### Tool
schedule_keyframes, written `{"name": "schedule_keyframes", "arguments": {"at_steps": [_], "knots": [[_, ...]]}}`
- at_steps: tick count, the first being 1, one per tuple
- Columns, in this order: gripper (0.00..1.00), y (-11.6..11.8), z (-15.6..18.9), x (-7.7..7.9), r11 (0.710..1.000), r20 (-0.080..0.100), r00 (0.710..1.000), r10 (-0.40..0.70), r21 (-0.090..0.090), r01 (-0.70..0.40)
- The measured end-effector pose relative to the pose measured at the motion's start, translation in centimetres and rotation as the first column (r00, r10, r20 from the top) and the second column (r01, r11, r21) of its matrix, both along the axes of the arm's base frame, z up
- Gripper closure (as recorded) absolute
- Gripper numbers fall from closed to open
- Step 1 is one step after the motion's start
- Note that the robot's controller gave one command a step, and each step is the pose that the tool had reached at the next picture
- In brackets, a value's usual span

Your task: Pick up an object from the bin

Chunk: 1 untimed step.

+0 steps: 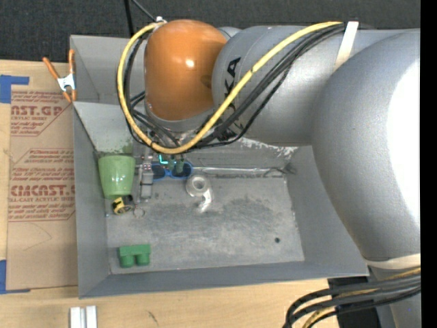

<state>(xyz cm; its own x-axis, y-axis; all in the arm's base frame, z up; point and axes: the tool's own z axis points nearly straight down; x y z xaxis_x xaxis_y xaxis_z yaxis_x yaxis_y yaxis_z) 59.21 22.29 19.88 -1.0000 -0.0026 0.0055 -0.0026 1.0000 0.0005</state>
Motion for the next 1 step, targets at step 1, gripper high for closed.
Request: {"name": "schedule_keyframes", "arguments": {"at_steps": [1], "knots": [[0.00, 0.67, -10.23, -5.45, 0.995, -0.003, 0.995, -0.100, -0.003, 0.100]]}}
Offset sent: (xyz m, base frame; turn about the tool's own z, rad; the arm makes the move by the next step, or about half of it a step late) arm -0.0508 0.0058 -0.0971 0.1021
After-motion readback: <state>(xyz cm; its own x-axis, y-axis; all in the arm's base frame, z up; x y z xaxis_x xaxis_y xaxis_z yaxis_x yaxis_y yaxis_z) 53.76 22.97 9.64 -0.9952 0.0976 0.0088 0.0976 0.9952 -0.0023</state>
